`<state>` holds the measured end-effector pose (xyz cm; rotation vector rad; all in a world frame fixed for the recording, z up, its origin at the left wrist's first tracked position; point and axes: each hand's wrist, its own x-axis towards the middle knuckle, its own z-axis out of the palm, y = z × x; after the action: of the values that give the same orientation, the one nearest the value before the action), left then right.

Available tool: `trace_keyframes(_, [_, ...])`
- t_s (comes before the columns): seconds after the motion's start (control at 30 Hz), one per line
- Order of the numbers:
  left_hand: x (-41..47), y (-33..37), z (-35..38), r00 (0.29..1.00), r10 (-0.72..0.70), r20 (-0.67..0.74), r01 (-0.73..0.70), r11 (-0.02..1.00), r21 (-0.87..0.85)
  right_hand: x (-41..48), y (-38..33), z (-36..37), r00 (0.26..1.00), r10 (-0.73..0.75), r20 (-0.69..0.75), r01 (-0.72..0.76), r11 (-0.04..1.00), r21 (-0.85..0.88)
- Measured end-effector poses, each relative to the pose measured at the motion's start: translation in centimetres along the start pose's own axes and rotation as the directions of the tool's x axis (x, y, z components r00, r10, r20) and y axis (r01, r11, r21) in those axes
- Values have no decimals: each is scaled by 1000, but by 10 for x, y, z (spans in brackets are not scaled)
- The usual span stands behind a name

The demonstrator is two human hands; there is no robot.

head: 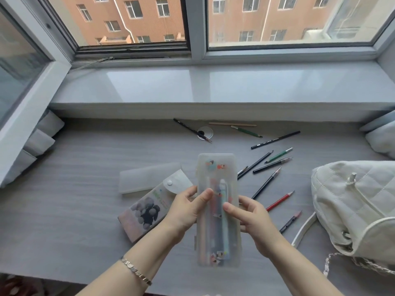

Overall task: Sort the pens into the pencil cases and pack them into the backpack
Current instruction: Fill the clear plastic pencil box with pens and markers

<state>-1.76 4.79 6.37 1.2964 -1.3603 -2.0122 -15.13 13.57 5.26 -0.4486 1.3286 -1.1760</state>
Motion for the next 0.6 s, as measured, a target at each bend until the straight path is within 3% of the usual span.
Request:
trace_keyframes(0.17, [-6, 8, 2, 996, 46, -75, -38, 994, 104, 1, 5, 0, 999, -16, 50, 9, 992, 128])
trace_keyframes(0.27, [-10, 12, 3, 1000, 10, -8, -9, 991, 135, 1, 3, -5, 998, -35, 51, 26, 987, 156])
trace_keyframes(0.33, [-10, 8, 3, 1000, 22, 7, -23, 968, 250, 2, 0, -6, 998, -40, -38, 45, 989, 144])
trace_keyframes(0.43, [-15, 6, 11, 998, 51, 26, -57, 854, 517, 5, -3, 4, 974, -71, -214, 80, 996, 35])
trace_keyframes(0.5, [-16, 3, 17, 996, 46, -76, 8, 804, 594, 5, -5, 16, 968, -111, -225, 102, 994, -49])
trace_keyframes(0.6, [-14, 5, 7, 952, 102, -288, 67, 849, 525, 6, -13, 35, 987, -137, -88, 127, 985, -115])
